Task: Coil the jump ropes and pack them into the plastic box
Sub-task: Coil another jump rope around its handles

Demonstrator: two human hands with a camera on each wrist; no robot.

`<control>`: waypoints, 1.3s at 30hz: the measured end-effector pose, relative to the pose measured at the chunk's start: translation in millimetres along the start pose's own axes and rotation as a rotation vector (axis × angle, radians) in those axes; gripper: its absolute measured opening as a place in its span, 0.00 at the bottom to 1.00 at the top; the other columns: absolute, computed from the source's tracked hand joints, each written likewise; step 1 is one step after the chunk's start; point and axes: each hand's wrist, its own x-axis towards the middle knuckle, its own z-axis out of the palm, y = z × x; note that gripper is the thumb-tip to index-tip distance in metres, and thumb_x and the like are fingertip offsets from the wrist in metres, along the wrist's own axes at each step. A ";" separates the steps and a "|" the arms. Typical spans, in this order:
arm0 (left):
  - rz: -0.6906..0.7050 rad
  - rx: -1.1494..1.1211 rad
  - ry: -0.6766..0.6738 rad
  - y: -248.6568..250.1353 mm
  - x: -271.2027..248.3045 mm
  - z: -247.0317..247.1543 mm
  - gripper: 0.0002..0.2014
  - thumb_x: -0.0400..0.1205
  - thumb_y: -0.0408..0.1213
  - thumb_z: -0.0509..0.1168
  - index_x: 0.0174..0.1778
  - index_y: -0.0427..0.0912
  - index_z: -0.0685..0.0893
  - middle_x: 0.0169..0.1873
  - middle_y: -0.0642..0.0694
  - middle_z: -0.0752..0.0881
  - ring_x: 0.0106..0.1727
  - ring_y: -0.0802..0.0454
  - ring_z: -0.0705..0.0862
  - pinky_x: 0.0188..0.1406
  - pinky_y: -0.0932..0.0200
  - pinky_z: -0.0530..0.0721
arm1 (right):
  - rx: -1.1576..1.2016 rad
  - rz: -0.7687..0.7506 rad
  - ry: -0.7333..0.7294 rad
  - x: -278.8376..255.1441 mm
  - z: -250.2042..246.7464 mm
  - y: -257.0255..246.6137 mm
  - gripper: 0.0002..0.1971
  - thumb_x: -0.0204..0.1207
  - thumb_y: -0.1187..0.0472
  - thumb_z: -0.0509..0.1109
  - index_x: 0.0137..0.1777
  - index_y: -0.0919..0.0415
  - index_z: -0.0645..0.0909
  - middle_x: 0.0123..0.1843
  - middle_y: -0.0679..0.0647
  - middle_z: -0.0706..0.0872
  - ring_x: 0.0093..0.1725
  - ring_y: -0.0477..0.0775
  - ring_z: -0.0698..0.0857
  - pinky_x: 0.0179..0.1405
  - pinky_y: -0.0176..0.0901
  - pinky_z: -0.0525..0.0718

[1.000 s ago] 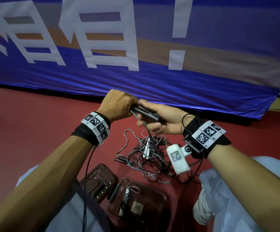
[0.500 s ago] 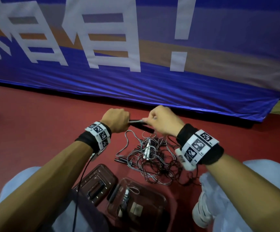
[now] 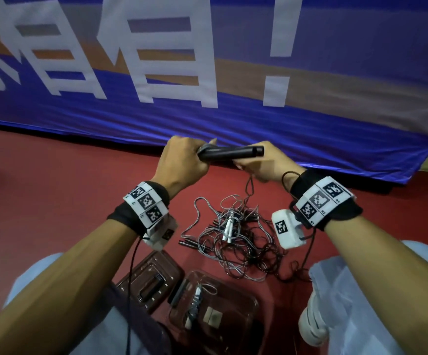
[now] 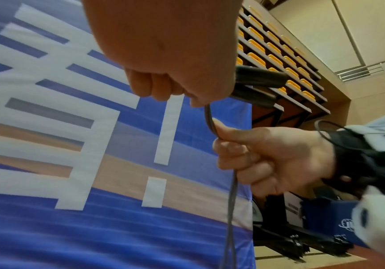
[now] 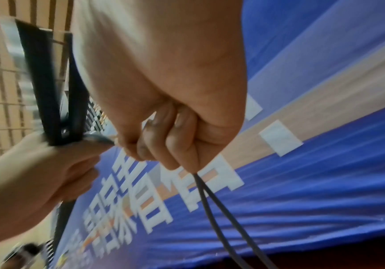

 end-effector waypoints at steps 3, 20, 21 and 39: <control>-0.129 0.062 -0.011 -2.7 8.9 -6.7 0.18 0.83 0.45 0.67 0.29 0.43 0.86 0.18 0.40 0.73 0.25 0.33 0.77 0.26 0.57 0.67 | 0.066 0.027 0.092 -0.9 37.8 -4.1 0.22 0.88 0.48 0.67 0.32 0.58 0.79 0.17 0.43 0.71 0.15 0.40 0.65 0.16 0.31 0.61; -0.220 0.412 -0.704 -11.6 -28.9 63.7 0.21 0.81 0.56 0.68 0.40 0.40 0.87 0.25 0.52 0.77 0.23 0.52 0.78 0.25 0.58 0.75 | -0.887 -0.130 0.101 -24.6 33.2 21.4 0.22 0.76 0.32 0.72 0.40 0.52 0.85 0.37 0.49 0.85 0.41 0.59 0.85 0.42 0.47 0.77; -0.174 0.415 -0.730 -9.8 -30.4 63.7 0.23 0.78 0.60 0.69 0.38 0.41 0.87 0.24 0.53 0.78 0.24 0.52 0.79 0.27 0.58 0.76 | -0.911 -0.104 0.109 -22.8 30.2 23.6 0.27 0.71 0.28 0.74 0.34 0.53 0.81 0.34 0.48 0.83 0.39 0.57 0.84 0.40 0.46 0.75; 0.237 0.379 -0.683 9.3 -32.0 31.4 0.18 0.76 0.49 0.63 0.23 0.44 0.71 0.19 0.49 0.69 0.22 0.42 0.74 0.25 0.55 0.77 | -0.386 -0.018 -0.154 1.8 12.1 46.2 0.40 0.58 0.18 0.72 0.20 0.58 0.69 0.25 0.60 0.74 0.24 0.55 0.68 0.25 0.47 0.68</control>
